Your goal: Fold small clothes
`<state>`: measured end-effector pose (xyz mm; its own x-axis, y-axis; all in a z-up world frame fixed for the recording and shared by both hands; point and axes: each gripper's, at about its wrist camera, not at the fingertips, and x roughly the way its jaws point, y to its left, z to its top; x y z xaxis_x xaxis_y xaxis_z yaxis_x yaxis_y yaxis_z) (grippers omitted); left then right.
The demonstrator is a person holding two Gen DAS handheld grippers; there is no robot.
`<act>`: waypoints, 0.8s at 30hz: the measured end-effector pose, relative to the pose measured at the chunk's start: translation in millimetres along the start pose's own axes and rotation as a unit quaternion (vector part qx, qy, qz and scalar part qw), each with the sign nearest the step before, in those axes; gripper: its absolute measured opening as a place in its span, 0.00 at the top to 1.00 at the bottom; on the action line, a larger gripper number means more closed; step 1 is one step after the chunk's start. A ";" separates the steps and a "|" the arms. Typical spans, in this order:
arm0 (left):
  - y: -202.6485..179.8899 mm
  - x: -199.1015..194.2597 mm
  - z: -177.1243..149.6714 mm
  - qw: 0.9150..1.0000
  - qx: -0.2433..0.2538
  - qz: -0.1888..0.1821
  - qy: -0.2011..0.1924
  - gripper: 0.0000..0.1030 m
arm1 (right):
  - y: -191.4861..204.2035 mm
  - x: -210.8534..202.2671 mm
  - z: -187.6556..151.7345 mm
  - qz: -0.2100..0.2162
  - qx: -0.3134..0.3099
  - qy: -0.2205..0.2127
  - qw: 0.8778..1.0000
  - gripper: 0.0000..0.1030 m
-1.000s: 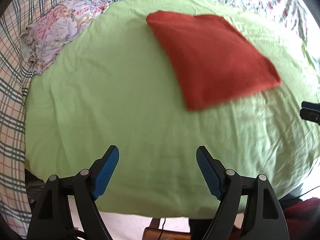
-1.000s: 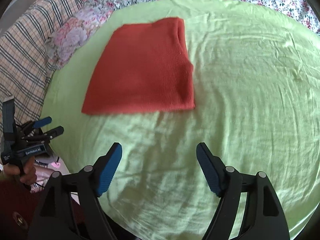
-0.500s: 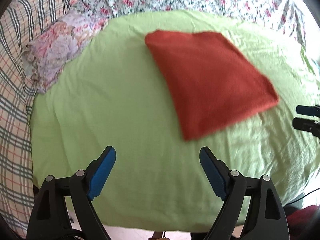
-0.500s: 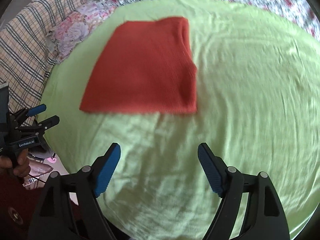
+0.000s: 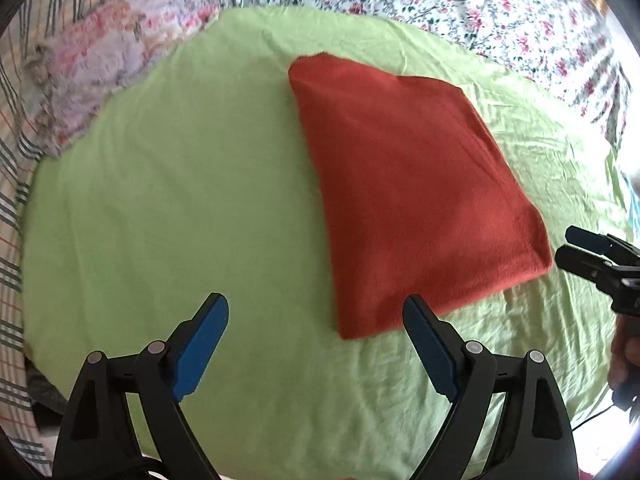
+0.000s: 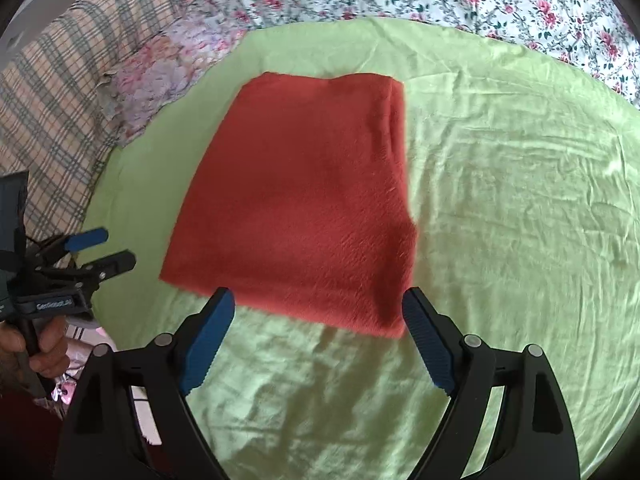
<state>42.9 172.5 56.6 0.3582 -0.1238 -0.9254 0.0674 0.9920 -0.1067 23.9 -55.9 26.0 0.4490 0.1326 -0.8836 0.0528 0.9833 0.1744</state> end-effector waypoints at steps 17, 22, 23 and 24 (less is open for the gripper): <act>3.2 23.6 42.9 0.999 -0.029 0.039 -0.003 0.13 | -33.4 31.6 45.7 0.014 0.040 0.009 0.999 0.17; -4.0 30.9 49.4 0.998 -0.021 0.062 0.002 0.13 | -27.5 39.0 51.8 0.019 0.030 0.019 0.999 0.17; -5.8 31.1 49.2 0.998 -0.020 0.066 0.001 0.13 | -26.4 39.5 53.4 0.020 0.028 0.021 0.999 0.17; -7.9 32.0 50.0 0.997 -0.016 0.071 0.002 0.13 | -25.0 39.3 54.1 0.022 0.025 0.021 0.999 0.17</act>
<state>100.4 159.5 46.1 0.3586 0.0172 -0.9333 -0.0137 0.9998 0.0132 88.5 -82.0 10.4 0.4148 0.1815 -0.8916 0.0790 0.9690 0.2340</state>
